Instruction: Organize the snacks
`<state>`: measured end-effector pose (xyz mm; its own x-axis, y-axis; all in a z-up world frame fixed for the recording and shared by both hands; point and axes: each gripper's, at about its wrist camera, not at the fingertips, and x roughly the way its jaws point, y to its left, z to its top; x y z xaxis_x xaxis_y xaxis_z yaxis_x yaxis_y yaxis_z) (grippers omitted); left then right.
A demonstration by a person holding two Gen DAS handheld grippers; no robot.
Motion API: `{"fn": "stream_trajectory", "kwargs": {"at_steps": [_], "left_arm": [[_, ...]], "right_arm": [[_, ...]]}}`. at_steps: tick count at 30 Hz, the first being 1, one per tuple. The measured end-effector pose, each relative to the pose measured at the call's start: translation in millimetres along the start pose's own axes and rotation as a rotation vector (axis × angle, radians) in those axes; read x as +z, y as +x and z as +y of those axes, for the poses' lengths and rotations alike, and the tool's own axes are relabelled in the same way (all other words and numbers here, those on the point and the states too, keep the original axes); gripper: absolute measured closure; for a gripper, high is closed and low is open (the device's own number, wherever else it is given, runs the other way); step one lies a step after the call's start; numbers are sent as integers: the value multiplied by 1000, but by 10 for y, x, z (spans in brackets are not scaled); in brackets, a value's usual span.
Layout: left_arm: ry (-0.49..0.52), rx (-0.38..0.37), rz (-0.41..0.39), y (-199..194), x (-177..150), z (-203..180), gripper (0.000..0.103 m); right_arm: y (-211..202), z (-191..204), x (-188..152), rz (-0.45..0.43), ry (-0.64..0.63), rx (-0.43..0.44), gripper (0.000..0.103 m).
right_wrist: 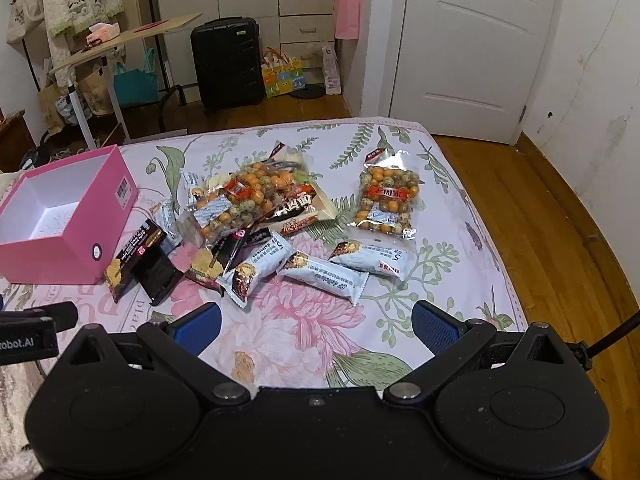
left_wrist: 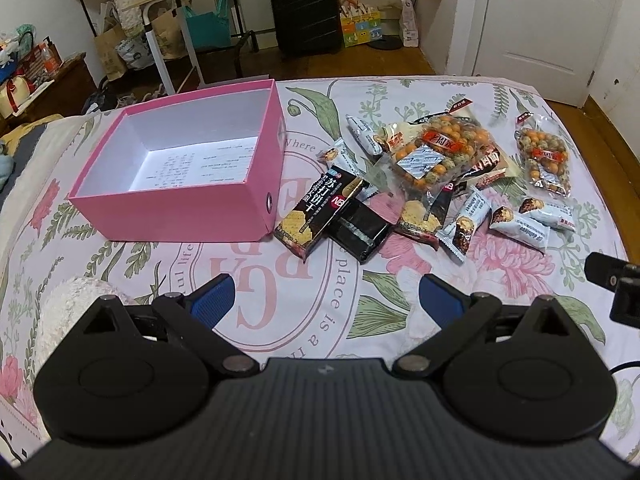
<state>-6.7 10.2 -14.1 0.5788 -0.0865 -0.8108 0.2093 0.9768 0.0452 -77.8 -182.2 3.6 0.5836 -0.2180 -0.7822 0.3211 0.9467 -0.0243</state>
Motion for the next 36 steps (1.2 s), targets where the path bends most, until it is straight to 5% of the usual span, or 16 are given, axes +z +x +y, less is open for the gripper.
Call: {"fn": "stream_trajectory", "kwargs": {"at_steps": [19,26,31,36], "left_arm": [[10,6,-14,21,-49,-74,3],[-7,41,-81,-9,-68,-104,3],[-1,-2,-84,52,-1,-112,3],[81,-143,-80,150,173,-302,3]], "right_arm": [[-149,40,4,-40,-16,18,1],[-141,42,-12,-55,-21,13,1],[-175,-97,35,-177,-71,42,1],[108,-396,193,-321,-216,137,1]]}}
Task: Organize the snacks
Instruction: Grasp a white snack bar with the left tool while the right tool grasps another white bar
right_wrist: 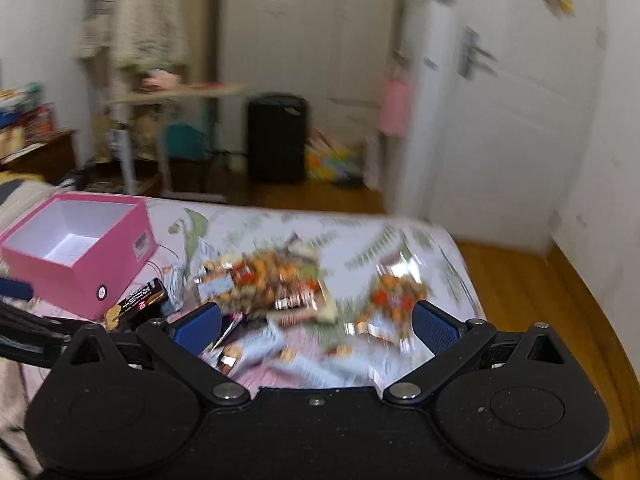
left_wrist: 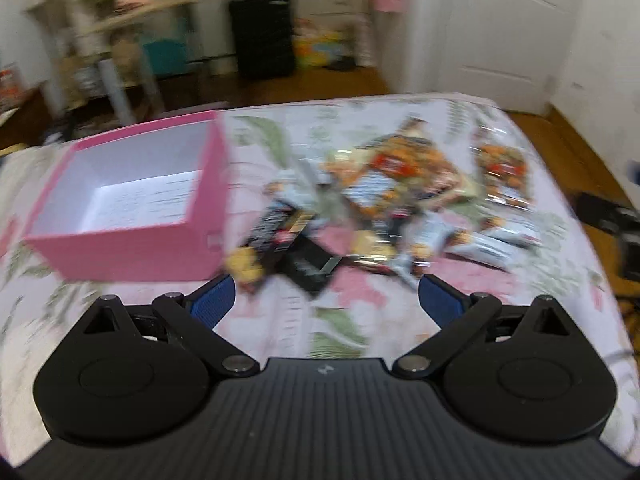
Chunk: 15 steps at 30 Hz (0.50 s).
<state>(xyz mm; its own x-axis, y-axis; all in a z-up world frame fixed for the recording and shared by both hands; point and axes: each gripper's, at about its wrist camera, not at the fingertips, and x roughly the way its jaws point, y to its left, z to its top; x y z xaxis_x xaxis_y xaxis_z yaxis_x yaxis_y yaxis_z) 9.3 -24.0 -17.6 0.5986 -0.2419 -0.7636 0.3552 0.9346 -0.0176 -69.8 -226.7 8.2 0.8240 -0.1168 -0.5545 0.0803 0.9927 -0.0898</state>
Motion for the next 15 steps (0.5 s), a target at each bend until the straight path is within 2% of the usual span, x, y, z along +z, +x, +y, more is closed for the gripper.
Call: {"fn": "stream_trajectory", "kwargs": {"at_steps": [2,4,7,12,14,15], "left_arm": [[49,-28,-45,74,41,-142,3],[88,-62,-62,217,89,-260,3],[145,-129,-60,515,175,-417,4],[239,-243,5,1055,250,-562,29],[282,-272,29,1243,238,-609,50],[315,-284,41,1318,218,-643,52]], "right_arm": [[263,-165,-88,15,-9,52,2],[503,-286,-193,54,3,142,18],[779,-417,-320,112,40,293,28],[1106,-399,-452,179,-116,393,42],[1198,-402,-490,210,-152,429,43],[1250,-409,-493,225,-172,443,44]]}}
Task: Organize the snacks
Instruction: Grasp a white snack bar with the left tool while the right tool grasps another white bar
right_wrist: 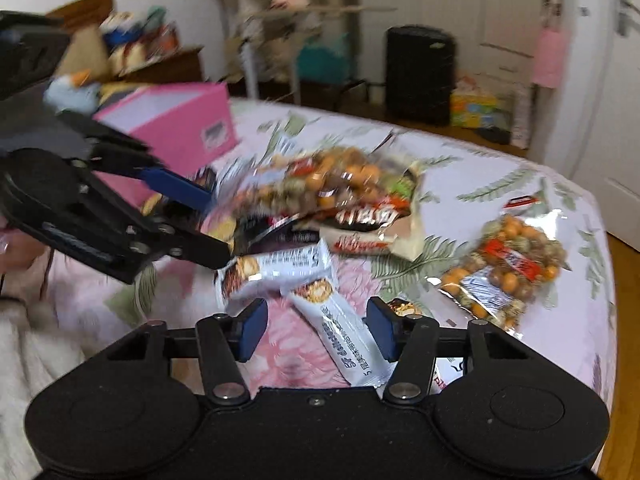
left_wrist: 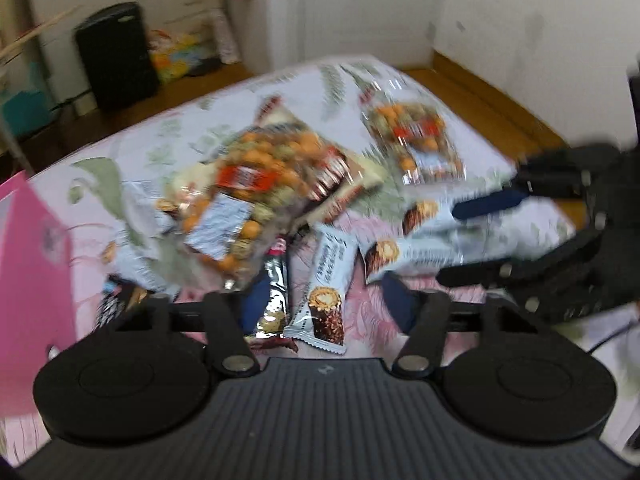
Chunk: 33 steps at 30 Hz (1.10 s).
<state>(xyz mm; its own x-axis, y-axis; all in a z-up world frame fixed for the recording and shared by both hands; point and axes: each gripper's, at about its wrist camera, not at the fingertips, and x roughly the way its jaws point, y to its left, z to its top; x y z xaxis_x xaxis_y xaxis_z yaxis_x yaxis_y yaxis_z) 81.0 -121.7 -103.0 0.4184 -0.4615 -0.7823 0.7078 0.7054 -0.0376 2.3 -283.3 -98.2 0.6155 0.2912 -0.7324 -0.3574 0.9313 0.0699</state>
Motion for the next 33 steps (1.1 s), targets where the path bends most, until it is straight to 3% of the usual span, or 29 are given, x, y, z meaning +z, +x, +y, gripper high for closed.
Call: {"fn": "stream_trajectory", "kwargs": {"at_steps": [4,8,12,14,15,16,19,25,28,33], "left_arm": [[86,-38,6,249,-49,-32,53],[190,-31,77,510,-51,-143,53],[187,-12,158,737,-48,-169,53],[169,-17,159,755,-61,-166,53],[180,-14,168,751,-61,-184,53],[173,-8,177,742,-62,-190,54],[61,-23,191,713,-75,-138,67],[-33,-27,186,714,-74,-97,68],[-36,-39,193,746,-49,-98,65],[-97,-46,182,746,-1,-41,73]], "right_arm": [[172,-49,-16,81,-69,47,45],[365,37,-56,119,-184,-29,45],[591,23,-71,179,-218,-64,44],[611,-10,-67,173,-186,-58,44],[600,-28,-61,174,-160,-55,50],[584,-45,-58,177,-126,-63,63],[500,-69,-87,153,5,-75,68],[399,-179,-181,165,318,-137,66],[387,-215,-208,149,365,-123,65],[352,-172,-194,128,421,-161,69]]}}
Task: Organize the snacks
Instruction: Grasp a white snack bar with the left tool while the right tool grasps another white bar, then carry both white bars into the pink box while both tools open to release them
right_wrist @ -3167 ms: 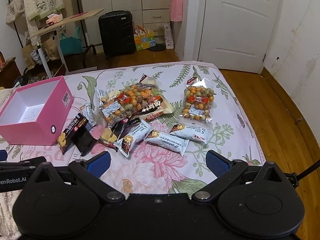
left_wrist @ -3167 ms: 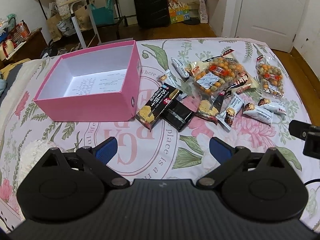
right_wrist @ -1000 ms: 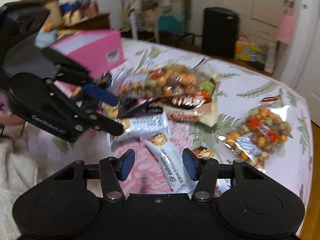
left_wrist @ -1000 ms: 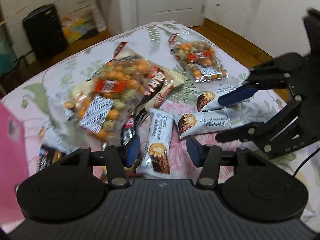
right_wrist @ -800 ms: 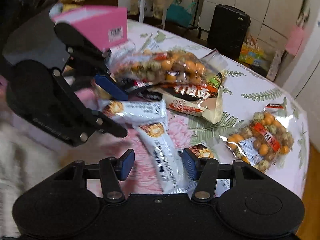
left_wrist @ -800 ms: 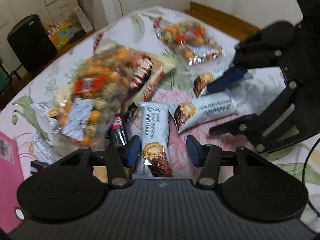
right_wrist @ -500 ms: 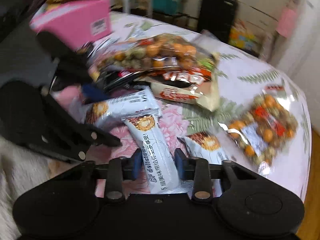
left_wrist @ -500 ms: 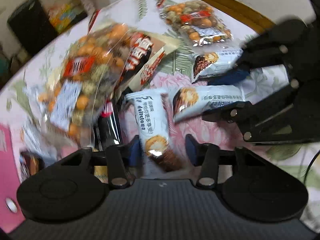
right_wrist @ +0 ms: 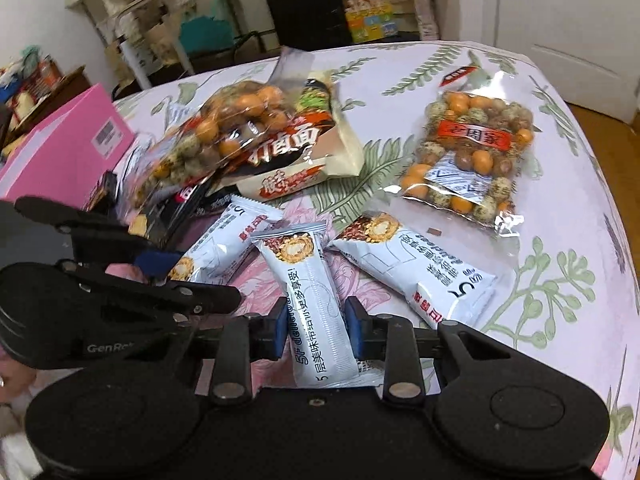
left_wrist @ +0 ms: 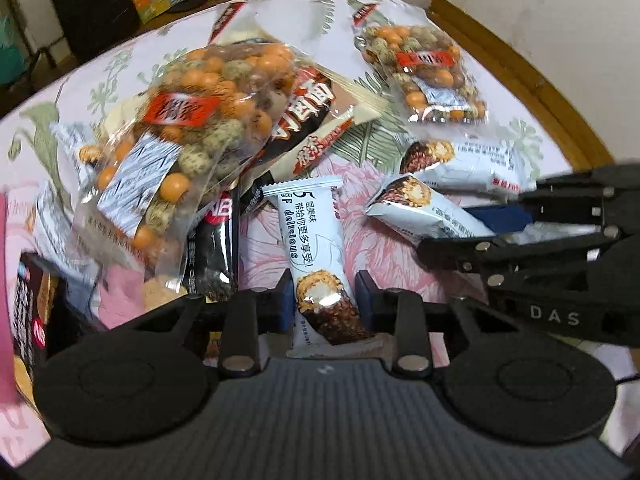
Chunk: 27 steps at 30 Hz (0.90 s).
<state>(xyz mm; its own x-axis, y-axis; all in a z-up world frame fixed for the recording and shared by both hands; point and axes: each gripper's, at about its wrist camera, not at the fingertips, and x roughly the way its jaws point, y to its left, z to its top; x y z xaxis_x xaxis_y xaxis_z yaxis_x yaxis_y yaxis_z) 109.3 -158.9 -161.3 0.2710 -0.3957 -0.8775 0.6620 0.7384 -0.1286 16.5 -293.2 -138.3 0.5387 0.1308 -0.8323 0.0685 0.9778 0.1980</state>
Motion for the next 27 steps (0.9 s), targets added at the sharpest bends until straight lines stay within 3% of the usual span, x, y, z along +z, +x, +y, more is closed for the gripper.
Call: {"fn": "stream_trajectory", "kwargs": {"at_steps": [12,19,27], "left_arm": [[-83,-68,-4,-540,-230,160,74],[-64,-34,0,-957,-459,284,74],[-69,6,-1,-1524,-782,567,74]], "right_arm": [[-394,218,-98,13,15,-13,69],[-650,406,-76,47,20,26,68],[-822,939,-93,81,-38,113,68]]}}
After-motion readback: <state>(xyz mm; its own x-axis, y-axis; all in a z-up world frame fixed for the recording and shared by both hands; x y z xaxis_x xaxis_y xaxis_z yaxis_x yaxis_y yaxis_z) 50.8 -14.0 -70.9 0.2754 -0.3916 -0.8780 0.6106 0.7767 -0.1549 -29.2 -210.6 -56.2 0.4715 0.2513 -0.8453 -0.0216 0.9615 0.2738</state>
